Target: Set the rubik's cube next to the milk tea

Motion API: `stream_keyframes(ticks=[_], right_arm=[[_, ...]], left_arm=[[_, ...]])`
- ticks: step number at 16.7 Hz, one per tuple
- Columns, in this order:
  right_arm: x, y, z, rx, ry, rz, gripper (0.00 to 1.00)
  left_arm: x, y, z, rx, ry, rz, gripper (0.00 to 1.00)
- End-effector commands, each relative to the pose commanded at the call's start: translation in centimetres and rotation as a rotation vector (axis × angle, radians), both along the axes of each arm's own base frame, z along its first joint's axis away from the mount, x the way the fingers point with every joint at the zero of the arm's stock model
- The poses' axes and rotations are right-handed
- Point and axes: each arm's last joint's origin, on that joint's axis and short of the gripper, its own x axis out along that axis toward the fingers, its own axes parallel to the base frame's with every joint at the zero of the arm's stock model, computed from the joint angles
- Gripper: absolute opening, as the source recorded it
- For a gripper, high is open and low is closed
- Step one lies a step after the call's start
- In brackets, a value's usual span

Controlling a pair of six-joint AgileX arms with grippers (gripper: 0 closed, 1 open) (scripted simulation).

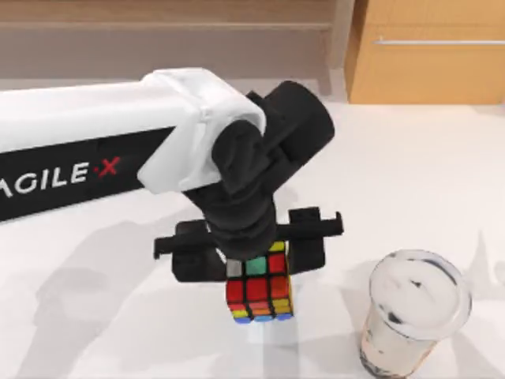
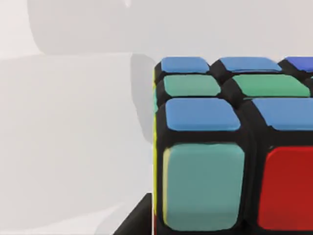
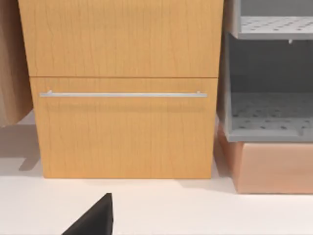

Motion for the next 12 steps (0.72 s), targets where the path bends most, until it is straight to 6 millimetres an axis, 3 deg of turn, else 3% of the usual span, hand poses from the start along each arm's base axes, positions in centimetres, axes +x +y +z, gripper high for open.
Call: stream_keyframes(ticks=[4, 12], right_arm=[[0.0, 0.0, 0.0, 0.0, 0.0, 0.0, 1.0], [0.0, 0.0, 0.0, 0.0, 0.0, 0.0, 1.0]], left_arm=[[-3.4, -1.0, -0.3, 0.119, 0.089, -0.04, 0.0], [-3.5, -1.0, -0.2, 0.122, 0.092, -0.041, 0.0]])
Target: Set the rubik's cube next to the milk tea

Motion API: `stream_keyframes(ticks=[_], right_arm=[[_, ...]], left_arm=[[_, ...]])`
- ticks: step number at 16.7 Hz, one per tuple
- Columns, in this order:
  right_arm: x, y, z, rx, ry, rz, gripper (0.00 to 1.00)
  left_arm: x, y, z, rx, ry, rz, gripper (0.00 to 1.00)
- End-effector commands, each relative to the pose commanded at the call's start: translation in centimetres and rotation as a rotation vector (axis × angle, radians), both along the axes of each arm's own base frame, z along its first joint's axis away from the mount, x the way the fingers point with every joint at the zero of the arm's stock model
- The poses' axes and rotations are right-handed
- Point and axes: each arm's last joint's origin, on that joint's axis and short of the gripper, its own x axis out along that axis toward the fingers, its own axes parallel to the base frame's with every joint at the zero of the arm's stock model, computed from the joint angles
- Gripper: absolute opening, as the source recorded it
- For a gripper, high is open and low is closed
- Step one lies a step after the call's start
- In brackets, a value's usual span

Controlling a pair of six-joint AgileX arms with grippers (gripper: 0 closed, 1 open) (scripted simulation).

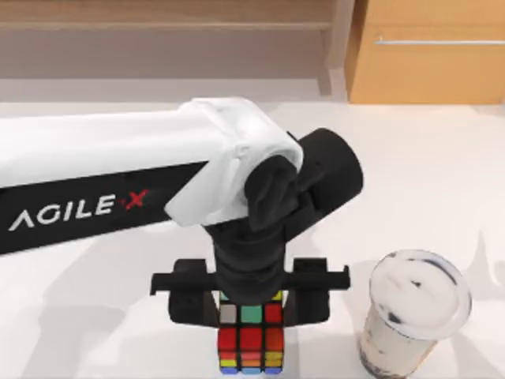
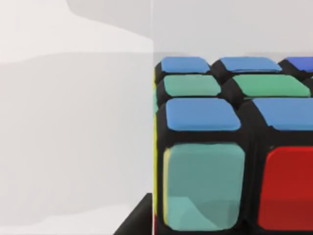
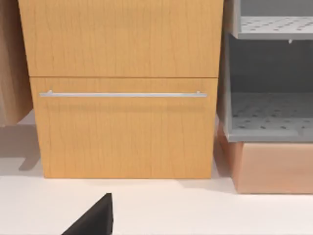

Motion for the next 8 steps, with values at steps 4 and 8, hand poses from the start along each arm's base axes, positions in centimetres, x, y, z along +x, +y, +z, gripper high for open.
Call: stream_keyframes(ticks=[4, 8], right_arm=[[0.0, 0.0, 0.0, 0.0, 0.0, 0.0, 1.0], [0.0, 0.0, 0.0, 0.0, 0.0, 0.0, 1.0]], left_arm=[[0.1, 0.25, 0.08, 0.001, -0.003, 0.008, 0.0], [0.31, 0.55, 0.24, -0.003, -0.012, 0.021, 0.0]])
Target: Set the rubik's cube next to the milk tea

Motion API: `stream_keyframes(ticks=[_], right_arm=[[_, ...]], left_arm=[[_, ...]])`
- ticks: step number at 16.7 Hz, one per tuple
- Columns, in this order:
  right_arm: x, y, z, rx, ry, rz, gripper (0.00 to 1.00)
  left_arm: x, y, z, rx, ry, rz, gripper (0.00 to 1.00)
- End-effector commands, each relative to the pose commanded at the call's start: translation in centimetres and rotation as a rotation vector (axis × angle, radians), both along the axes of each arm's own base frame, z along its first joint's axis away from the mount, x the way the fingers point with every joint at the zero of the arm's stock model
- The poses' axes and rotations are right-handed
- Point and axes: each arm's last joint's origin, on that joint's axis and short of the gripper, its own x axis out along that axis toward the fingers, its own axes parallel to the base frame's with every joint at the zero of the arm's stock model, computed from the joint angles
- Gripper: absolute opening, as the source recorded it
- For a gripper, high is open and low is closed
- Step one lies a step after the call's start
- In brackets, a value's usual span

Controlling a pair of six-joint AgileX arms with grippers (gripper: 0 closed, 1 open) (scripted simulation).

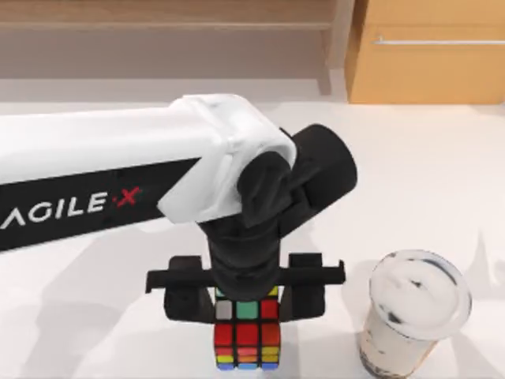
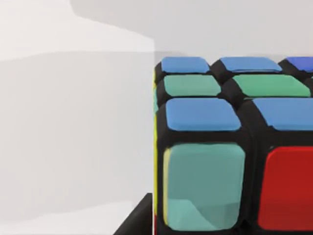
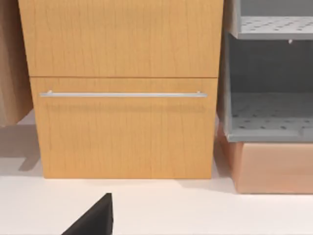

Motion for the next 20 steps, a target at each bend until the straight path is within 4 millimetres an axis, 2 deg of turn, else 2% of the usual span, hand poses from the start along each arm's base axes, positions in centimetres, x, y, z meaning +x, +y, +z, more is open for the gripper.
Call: stream_keyframes(ticks=[9, 12, 15, 20], right_arm=[[0.0, 0.0, 0.0, 0.0, 0.0, 0.0, 1.0], [0.0, 0.0, 0.0, 0.0, 0.0, 0.0, 1.0], [0.0, 0.0, 0.0, 0.0, 0.0, 0.0, 1.0], [0.0, 0.0, 0.0, 0.0, 0.0, 0.0, 1.0]], left_arm=[[0.2, -0.1, 0.1, -0.03, -0.024, 0.005, 0.0], [0.0, -0.4, -0.6, -0.029, -0.017, -0.008, 0.0], [-0.4, -0.7, -2.2, 0.002, 0.011, -0.023, 0.0], [-0.4, -0.7, -2.3, 0.006, 0.014, -0.024, 0.0]])
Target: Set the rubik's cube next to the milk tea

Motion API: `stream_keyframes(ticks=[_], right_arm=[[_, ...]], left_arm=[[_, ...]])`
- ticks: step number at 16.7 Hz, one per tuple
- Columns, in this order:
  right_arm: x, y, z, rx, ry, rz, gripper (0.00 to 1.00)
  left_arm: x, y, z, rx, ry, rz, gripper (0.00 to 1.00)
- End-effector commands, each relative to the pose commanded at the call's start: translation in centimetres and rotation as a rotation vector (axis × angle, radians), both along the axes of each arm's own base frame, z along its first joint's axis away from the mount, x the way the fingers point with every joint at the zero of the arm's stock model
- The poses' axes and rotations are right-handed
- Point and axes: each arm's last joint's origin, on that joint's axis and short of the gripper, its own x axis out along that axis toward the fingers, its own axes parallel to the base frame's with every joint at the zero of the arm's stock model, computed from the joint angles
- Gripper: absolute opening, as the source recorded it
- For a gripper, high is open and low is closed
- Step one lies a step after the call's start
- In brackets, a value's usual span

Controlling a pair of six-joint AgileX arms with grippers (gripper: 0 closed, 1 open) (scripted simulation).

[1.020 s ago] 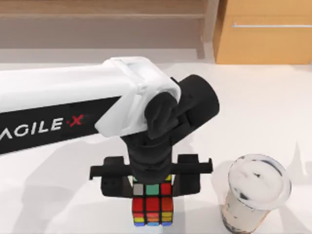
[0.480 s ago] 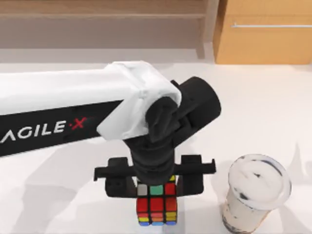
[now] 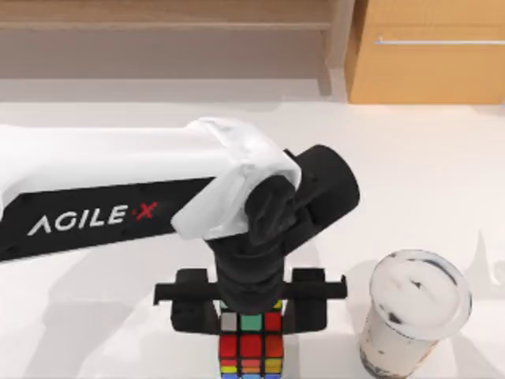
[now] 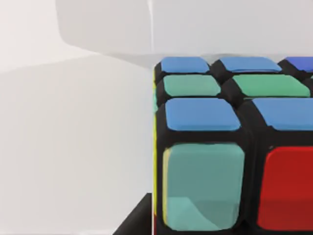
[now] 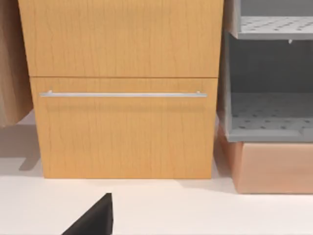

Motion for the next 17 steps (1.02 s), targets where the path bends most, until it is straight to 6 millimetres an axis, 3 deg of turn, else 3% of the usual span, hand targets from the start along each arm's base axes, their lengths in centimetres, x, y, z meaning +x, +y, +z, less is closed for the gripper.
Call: stream_keyframes(ticks=[13, 17], right_arm=[[0.0, 0.0, 0.0, 0.0, 0.0, 0.0, 1.0], [0.0, 0.0, 0.0, 0.0, 0.0, 0.0, 1.0]], left_arm=[[0.0, 0.0, 0.0, 0.0, 0.0, 0.0, 0.98], [0.0, 0.0, 0.0, 0.0, 0.0, 0.0, 1.0]])
